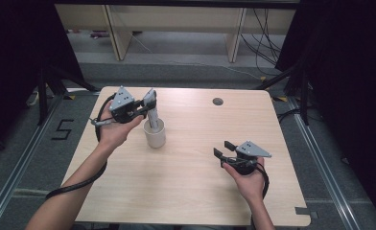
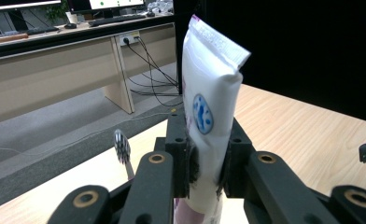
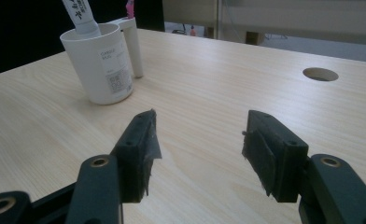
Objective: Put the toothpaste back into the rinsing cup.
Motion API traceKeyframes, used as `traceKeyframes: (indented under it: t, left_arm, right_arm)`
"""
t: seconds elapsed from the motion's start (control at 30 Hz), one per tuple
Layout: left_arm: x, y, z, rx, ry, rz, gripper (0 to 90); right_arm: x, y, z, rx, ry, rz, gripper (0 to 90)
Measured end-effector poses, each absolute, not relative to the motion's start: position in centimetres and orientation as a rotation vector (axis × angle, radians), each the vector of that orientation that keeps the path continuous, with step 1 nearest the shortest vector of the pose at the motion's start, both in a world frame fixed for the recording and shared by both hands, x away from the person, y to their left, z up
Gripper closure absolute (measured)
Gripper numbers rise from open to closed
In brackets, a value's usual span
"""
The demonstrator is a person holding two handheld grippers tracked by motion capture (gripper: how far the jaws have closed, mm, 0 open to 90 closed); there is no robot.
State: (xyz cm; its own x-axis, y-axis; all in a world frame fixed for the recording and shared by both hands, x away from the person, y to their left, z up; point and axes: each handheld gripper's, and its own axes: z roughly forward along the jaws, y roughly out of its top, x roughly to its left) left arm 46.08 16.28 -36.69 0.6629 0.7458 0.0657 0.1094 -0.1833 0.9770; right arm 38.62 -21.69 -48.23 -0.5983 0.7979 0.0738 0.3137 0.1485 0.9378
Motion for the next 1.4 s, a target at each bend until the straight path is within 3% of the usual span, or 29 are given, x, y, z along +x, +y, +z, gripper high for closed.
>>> traceKeyframes:
  t: [1.4]
  left_arm:
    - [47.3, 16.1, -43.0, 1.733, 0.758, 0.634, 76.6]
  right_arm:
    - [38.7, -21.6, -48.3, 1.062, 1.988, 1.447, 44.5]
